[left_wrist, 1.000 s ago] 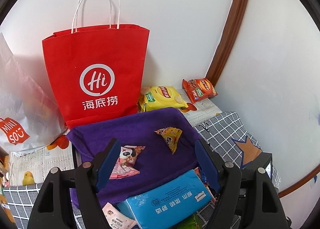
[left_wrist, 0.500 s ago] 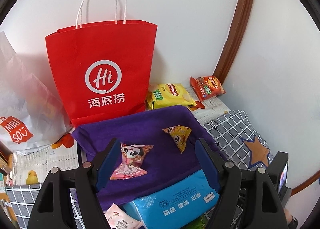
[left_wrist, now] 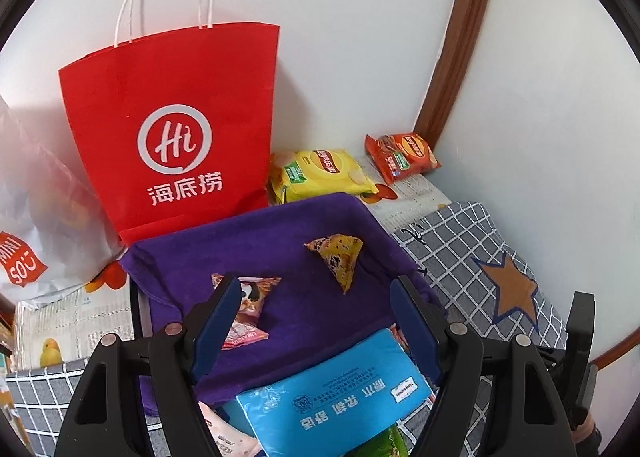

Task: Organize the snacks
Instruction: 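Withdraw left tool while right tool moves toward white printed packet in pile, then grasp white printed packet with right tool while left tool grasps pink sachet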

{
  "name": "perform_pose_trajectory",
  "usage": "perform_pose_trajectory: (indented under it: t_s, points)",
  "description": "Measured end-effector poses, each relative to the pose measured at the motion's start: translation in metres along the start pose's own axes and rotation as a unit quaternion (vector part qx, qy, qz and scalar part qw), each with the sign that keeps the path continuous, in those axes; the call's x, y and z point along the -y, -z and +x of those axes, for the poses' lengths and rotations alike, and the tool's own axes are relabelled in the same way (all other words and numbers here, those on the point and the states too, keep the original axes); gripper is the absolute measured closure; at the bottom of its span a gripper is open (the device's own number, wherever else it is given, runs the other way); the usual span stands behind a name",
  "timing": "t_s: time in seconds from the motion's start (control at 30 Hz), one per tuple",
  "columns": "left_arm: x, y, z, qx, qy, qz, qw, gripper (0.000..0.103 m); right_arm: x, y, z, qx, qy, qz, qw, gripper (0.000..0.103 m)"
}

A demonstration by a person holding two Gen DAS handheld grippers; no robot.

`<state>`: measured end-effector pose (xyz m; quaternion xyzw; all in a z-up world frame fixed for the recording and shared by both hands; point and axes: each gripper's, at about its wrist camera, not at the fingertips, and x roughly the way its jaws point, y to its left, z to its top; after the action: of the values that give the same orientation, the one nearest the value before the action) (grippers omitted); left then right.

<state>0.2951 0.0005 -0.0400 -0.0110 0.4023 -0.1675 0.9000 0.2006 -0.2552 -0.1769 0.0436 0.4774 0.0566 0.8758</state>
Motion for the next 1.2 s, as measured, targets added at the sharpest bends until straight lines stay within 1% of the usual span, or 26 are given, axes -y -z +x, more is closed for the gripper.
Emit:
perform_pose_trajectory:
  t_s: [0.07,0.13,0.2,0.33,0.4,0.43,0.53,0.63,0.7,0.8,0.9,1.0,1.1,1.2]
  points:
    - [0.001,-0.001,-0.002,-0.002,0.005,-0.002,1.0000,0.028,-0.002,-0.001,0.000,0.003,-0.004,-0.010,1.000,0.079]
    - [0.002,-0.002,-0.006,0.001,0.005,-0.005,1.0000,0.028,-0.007,-0.002,0.000,0.012,-0.010,-0.023,1.000,0.058]
    - [0.005,-0.001,-0.009,0.005,0.003,0.000,1.0000,0.028,-0.012,-0.003,0.001,0.021,-0.010,-0.038,0.999,0.049]
    - [0.009,-0.002,-0.014,0.011,-0.003,0.003,0.9999,0.028,-0.021,-0.009,0.017,0.020,-0.022,-0.060,0.998,0.047]
    - [0.010,-0.003,-0.017,0.015,-0.003,0.002,0.9999,0.028,-0.020,-0.012,0.028,0.019,-0.016,-0.055,0.998,0.042]
    - [0.011,-0.003,-0.020,0.016,-0.003,0.005,0.9999,0.028,-0.019,-0.015,0.035,0.016,-0.009,-0.049,0.999,0.042]
    - [0.014,-0.004,-0.028,0.024,-0.012,0.012,0.9996,0.028,-0.014,-0.020,0.042,0.015,-0.021,-0.032,0.999,0.043]
    - [0.012,-0.004,-0.036,0.032,-0.016,0.010,0.9993,0.028,-0.011,-0.021,0.040,0.024,-0.025,-0.034,0.999,0.049]
    - [0.008,-0.001,-0.040,0.031,-0.020,0.005,0.9993,0.028,-0.011,-0.020,0.035,0.027,-0.026,-0.038,0.999,0.050]
    - [0.000,0.008,-0.045,0.020,-0.039,0.001,0.9990,0.028,-0.009,-0.015,0.024,0.029,-0.037,-0.035,0.998,0.051]
    - [-0.008,0.019,-0.051,0.009,-0.055,-0.008,0.9984,0.028,-0.008,-0.009,0.014,0.034,-0.042,-0.027,0.998,0.051]
    - [-0.015,0.036,-0.059,0.002,-0.057,-0.019,0.9982,0.028,-0.011,-0.002,0.005,0.037,-0.047,-0.025,0.998,0.051]
    - [-0.021,0.057,-0.061,-0.013,-0.070,-0.026,0.9972,0.028,-0.017,0.005,-0.005,0.040,-0.053,-0.028,0.997,0.051]
    - [-0.032,0.080,-0.059,-0.032,-0.082,-0.043,0.9952,0.028,-0.024,0.011,-0.016,0.043,-0.054,-0.034,0.997,0.051]
